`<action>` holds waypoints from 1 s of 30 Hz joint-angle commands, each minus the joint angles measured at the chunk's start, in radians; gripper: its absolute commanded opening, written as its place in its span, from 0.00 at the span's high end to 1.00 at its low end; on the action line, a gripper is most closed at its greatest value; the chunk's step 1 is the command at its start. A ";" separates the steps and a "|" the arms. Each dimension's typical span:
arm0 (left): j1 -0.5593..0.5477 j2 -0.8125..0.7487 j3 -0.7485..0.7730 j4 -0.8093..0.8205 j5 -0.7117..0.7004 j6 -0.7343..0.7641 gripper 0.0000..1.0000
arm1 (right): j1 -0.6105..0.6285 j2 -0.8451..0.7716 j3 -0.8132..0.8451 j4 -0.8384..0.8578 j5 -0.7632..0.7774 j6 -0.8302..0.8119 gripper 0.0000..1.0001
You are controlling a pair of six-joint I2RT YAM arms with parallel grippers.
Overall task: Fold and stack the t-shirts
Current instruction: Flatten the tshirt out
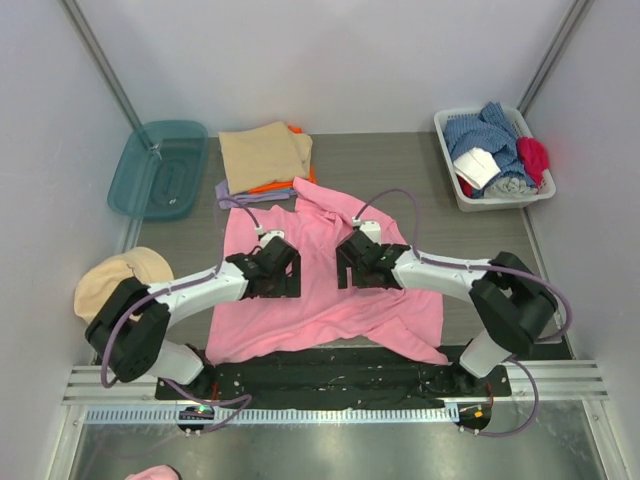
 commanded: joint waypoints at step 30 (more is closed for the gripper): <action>0.265 0.551 0.470 0.147 0.001 0.211 0.00 | -0.360 0.480 0.524 0.014 -0.036 -0.158 0.07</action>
